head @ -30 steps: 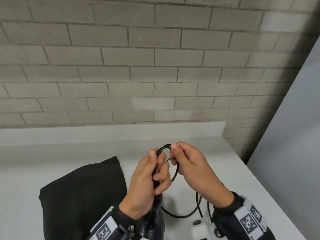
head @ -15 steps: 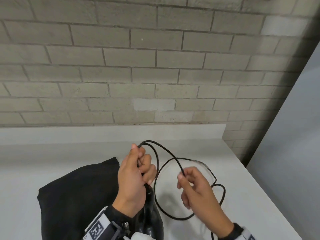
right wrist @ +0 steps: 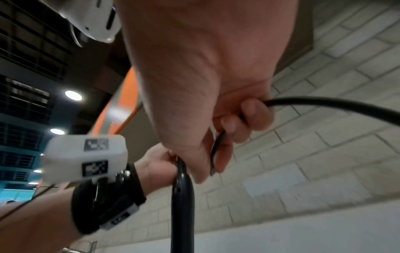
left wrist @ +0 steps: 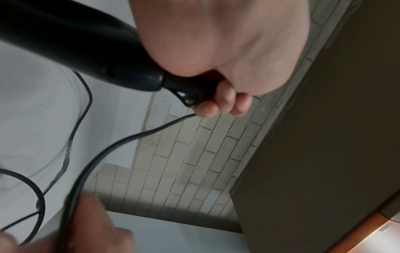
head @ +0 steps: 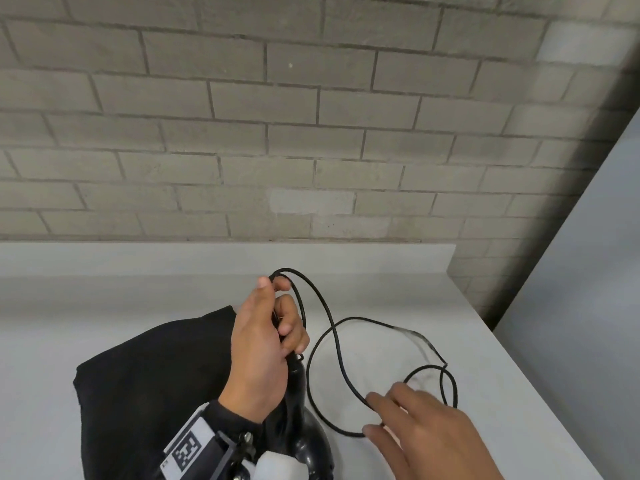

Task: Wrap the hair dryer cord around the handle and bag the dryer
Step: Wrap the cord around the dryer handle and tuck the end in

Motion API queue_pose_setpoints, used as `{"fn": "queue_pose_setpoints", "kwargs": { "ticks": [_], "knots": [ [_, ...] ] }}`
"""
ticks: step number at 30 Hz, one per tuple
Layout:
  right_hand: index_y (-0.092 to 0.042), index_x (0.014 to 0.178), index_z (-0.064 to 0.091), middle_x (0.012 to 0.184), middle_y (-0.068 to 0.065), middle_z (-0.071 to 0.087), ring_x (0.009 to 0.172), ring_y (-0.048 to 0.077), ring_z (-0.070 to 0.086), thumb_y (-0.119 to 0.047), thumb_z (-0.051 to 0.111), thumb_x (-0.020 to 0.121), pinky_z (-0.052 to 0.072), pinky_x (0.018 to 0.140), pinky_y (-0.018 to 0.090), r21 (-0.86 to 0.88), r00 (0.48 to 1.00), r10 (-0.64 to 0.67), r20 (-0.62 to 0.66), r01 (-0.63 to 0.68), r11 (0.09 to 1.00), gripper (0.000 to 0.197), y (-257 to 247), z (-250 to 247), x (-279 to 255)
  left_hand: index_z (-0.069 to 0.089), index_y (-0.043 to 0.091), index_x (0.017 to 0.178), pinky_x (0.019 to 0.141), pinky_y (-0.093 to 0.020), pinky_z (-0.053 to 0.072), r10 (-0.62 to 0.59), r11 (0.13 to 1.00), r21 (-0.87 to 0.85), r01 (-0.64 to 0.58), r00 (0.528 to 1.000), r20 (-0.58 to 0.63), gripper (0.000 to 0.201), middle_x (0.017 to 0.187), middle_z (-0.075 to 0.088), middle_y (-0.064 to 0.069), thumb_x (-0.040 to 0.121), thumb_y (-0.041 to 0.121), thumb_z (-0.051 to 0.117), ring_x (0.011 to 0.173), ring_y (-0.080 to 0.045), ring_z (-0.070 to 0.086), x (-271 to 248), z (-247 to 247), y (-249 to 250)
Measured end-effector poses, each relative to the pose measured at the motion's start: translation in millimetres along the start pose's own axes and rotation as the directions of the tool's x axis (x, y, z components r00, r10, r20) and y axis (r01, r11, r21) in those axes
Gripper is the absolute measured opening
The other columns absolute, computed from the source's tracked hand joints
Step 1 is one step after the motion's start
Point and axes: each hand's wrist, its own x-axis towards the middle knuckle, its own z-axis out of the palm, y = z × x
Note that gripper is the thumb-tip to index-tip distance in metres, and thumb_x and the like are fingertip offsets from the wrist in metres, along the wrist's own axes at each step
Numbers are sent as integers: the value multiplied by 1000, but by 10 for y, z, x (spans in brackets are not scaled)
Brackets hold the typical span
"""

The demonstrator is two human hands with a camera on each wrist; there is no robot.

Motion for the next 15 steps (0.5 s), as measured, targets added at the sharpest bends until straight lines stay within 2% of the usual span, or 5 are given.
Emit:
{"fn": "queue_pose_setpoints", "kwargs": {
  "ticks": [2, 5, 8, 11, 15],
  "knots": [
    [-28, 74, 70, 65, -8, 55, 44, 12, 49, -25, 70, 64, 18, 41, 18, -42, 996, -70, 56, 72, 997, 10, -11, -127, 45, 58, 10, 99, 42, -25, 37, -4, 1000, 29, 3, 999, 40, 41, 51, 36, 0, 100, 44, 36, 34, -13, 33, -21, 22, -4],
    [-30, 80, 69, 70, -9, 55, 48, 12, 48, -18, 85, 51, 20, 40, 21, -48, 984, -132, 118, 138, 989, 35, 25, -294, 111, 60, 9, 106, 52, -33, 48, 2, 996, 86, -11, 995, 99, 43, 54, 49, -5, 100, 43, 34, 38, -23, 51, -34, 30, -17],
    [-32, 87, 66, 72, -9, 54, 52, 13, 48, -19, 80, 63, 29, 35, 23, -4, 979, -182, 96, 183, 983, 30, 45, -437, 210, 61, 11, 114, 64, -42, 52, 1, 989, 146, -26, 986, 168, 45, 63, 59, -9, 100, 44, 32, 45, -27, 62, -53, 14, -19],
    [-36, 93, 61, 76, -12, 52, 58, 9, 46, -31, 59, 84, 32, 36, 21, 75, 967, -223, 121, 215, 974, 11, 55, -518, 303, 59, 13, 118, 60, -34, 56, -11, 982, 184, -32, 973, 232, 46, 71, 65, -12, 99, 46, 32, 52, -29, 67, -78, 8, -27],
    [-39, 98, 60, 82, -15, 48, 68, 3, 27, -42, 44, 95, 31, 43, 17, 185, 954, -252, 165, 221, 958, 17, 36, -567, 414, 59, 19, 117, 63, -30, 55, -26, 969, 242, -53, 950, 312, 48, 78, 70, -14, 99, 54, 32, 60, -31, 71, -124, 16, -66]
  ]
}}
